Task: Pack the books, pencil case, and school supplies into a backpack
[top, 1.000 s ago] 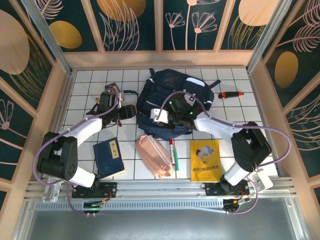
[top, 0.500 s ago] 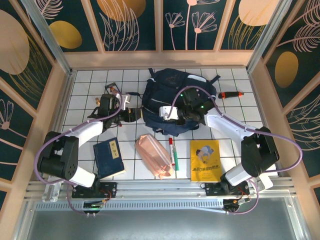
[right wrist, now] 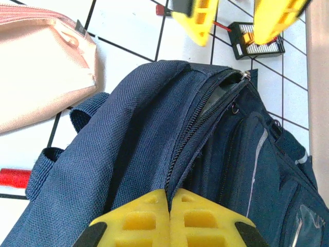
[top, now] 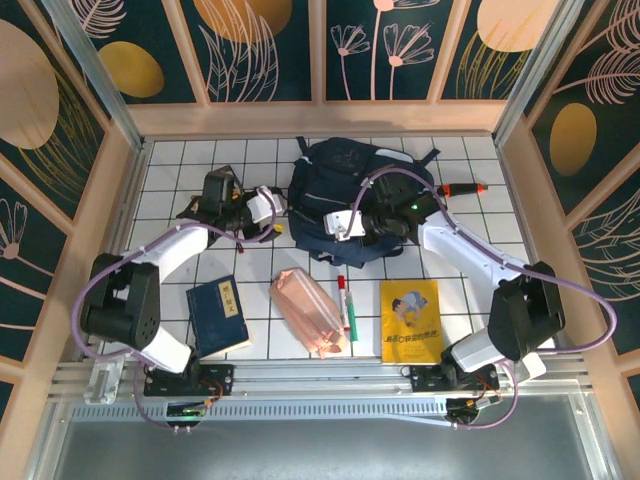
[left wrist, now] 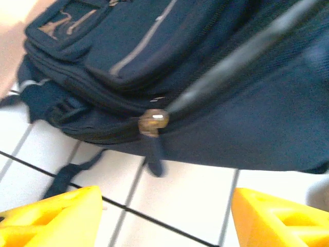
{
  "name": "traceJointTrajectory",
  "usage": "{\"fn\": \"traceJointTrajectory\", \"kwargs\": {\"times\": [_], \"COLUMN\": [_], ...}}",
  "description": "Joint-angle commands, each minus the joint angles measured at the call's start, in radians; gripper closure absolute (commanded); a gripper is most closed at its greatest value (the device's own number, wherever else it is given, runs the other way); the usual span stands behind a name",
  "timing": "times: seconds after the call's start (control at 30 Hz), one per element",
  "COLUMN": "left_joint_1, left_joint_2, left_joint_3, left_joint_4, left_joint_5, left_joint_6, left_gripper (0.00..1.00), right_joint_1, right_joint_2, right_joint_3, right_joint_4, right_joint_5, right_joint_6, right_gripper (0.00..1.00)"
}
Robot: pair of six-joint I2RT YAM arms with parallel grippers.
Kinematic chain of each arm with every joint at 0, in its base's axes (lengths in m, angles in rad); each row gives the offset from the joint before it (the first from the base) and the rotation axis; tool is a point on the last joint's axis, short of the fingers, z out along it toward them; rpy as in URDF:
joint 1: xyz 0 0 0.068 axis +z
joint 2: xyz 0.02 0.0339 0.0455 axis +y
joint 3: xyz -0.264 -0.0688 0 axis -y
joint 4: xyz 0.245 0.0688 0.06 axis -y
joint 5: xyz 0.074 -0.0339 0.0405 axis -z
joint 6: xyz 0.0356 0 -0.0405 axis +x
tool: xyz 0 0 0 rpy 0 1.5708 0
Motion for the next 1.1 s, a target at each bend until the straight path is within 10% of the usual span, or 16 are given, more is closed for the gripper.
{"fn": "traceJointTrajectory", "kwargs": {"times": [0.0, 0.27, 0.63, 0.97, 1.07], "left_joint_1": [0.017, 0.002, -0.031, -0.030, -0.030], "left_joint_2": [0.060, 0.109, 0.187, 0.207, 0.186], "left_joint_3": [0.080, 0.107, 0.145, 0.190, 0.193], "left_joint_4": [-0.025, -0.107, -0.115, -0.149, -0.146], "left_joint_5": [0.014, 0.199, 0.142, 0.172, 0.170], "left_joint_6": [0.176, 0.177, 0.089, 0.104, 0.060], "left_gripper": [0.35, 0.40, 0.48, 0.86, 0.66], "right_joint_1": [0.006, 0.000, 0.003, 0.005, 0.006], "right_joint_2": [-0.084, -0.116, -0.117, -0.124, -0.120], "right_joint_3": [-0.021, -0.045, -0.059, -0.055, -0.056], "right_joint_4": [0.005, 0.016, 0.039, 0.023, 0.024], "right_joint_5": [-0.005, -0.005, -0.009, 0.006, 0.012], "right_joint_6": [-0.032, -0.015, -0.011, -0.014, -0.018], "right_gripper": [1.00, 1.00, 1.00, 1.00, 1.00]}}
